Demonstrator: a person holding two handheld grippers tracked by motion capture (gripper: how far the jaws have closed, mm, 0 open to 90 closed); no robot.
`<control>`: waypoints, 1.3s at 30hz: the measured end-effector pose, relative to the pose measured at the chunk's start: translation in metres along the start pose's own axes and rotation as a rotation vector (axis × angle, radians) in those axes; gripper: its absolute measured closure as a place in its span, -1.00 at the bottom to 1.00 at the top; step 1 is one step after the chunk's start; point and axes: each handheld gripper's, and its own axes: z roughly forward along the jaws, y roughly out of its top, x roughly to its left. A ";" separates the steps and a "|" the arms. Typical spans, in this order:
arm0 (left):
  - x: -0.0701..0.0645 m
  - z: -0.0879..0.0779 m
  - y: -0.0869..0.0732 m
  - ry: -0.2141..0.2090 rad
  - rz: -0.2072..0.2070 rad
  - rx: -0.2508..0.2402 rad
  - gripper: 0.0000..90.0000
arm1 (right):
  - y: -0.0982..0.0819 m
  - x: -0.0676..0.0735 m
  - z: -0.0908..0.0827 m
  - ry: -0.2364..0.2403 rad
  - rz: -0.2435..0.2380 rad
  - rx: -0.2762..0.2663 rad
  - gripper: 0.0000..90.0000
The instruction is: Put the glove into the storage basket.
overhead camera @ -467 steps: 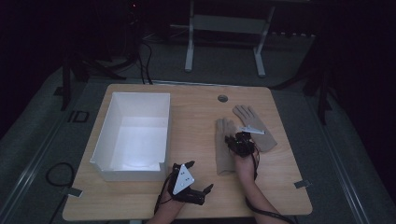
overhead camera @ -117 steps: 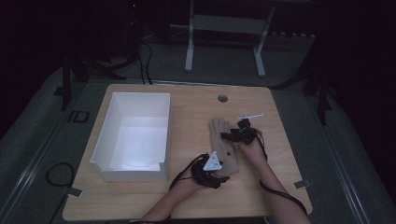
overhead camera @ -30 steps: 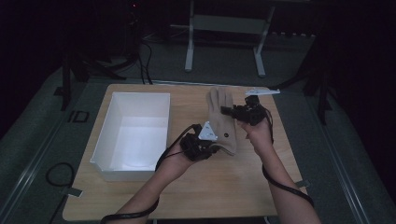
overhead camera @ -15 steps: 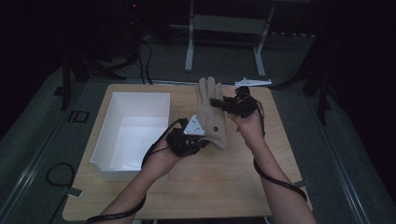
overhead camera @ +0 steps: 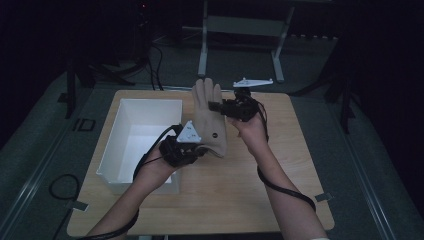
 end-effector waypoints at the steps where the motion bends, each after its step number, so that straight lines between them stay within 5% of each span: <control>1: 0.002 -0.005 -0.002 0.009 -0.001 0.001 0.80 | 0.001 0.002 0.002 0.003 -0.001 -0.002 0.52; 21: 0.021 -0.049 -0.035 0.089 -0.056 0.004 0.80 | 0.028 0.045 0.047 0.077 -0.036 0.005 0.52; 39: 0.037 -0.085 -0.093 0.200 -0.130 0.049 0.81 | 0.033 0.089 0.117 0.159 -0.050 0.061 0.52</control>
